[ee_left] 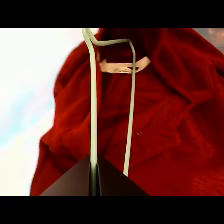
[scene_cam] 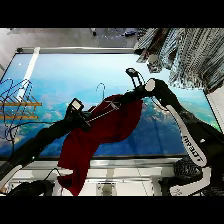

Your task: Fold the clothes and pants, and hang the long-sleeved shirts on hangers.

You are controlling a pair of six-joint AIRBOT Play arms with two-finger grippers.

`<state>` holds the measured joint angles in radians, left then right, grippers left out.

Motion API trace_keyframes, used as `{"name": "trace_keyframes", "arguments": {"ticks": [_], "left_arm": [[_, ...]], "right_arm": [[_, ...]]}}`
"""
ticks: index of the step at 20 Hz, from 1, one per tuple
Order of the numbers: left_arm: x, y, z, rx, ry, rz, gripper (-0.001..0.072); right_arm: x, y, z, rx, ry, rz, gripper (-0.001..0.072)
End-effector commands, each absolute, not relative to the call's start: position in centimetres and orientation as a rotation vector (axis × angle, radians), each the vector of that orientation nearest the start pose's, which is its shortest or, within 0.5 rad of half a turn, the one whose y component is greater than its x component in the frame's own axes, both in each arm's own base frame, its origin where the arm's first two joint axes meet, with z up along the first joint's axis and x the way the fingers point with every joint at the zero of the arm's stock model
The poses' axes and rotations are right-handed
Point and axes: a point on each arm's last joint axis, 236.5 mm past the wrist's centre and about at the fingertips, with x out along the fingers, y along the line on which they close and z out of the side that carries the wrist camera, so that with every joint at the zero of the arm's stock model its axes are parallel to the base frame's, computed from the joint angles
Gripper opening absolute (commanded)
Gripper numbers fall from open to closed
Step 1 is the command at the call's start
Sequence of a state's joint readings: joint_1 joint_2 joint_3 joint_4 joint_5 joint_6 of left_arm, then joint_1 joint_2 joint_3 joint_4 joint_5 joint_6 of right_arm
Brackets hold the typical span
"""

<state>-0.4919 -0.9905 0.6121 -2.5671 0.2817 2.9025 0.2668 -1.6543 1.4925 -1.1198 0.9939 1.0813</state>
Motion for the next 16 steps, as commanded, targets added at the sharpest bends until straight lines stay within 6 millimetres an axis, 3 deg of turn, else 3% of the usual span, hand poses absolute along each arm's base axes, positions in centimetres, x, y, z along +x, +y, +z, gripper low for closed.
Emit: {"name": "trace_keyframes", "arguments": {"ticks": [1,6,10,11,12,13,16], "left_arm": [[33.9,-24.7,2.8,0.401,0.447,-0.816,0.0022],[34.8,-24.3,2.4,0.381,0.452,-0.770,0.0022],[34.7,-24.3,2.3,0.381,0.454,-0.774,0.0021],[34.7,-24.3,2.3,0.381,0.454,-0.775,0.0022],[34.7,-24.3,2.3,0.382,0.454,-0.775,0.0021],[34.7,-24.3,2.3,0.382,0.454,-0.775,0.0021],[34.7,-24.3,2.3,0.382,0.454,-0.774,0.0021]], "right_arm": [[43.2,25.5,1.6,-0.106,1.061,0.875,0.0037],[36.5,29.6,2.5,-0.179,1.134,1.136,0.0037],[32.9,32.5,2.1,-0.303,1.129,1.261,0.0057],[32.5,32.7,1.9,-0.357,1.111,1.287,0.0185],[32.3,32.6,1.6,-0.421,1.089,1.309,0.0373],[32.6,32.2,1.3,-0.482,1.069,1.319,0.0424],[35.1,29.1,1.8,-0.638,0.981,1.280,0.0429]]}}
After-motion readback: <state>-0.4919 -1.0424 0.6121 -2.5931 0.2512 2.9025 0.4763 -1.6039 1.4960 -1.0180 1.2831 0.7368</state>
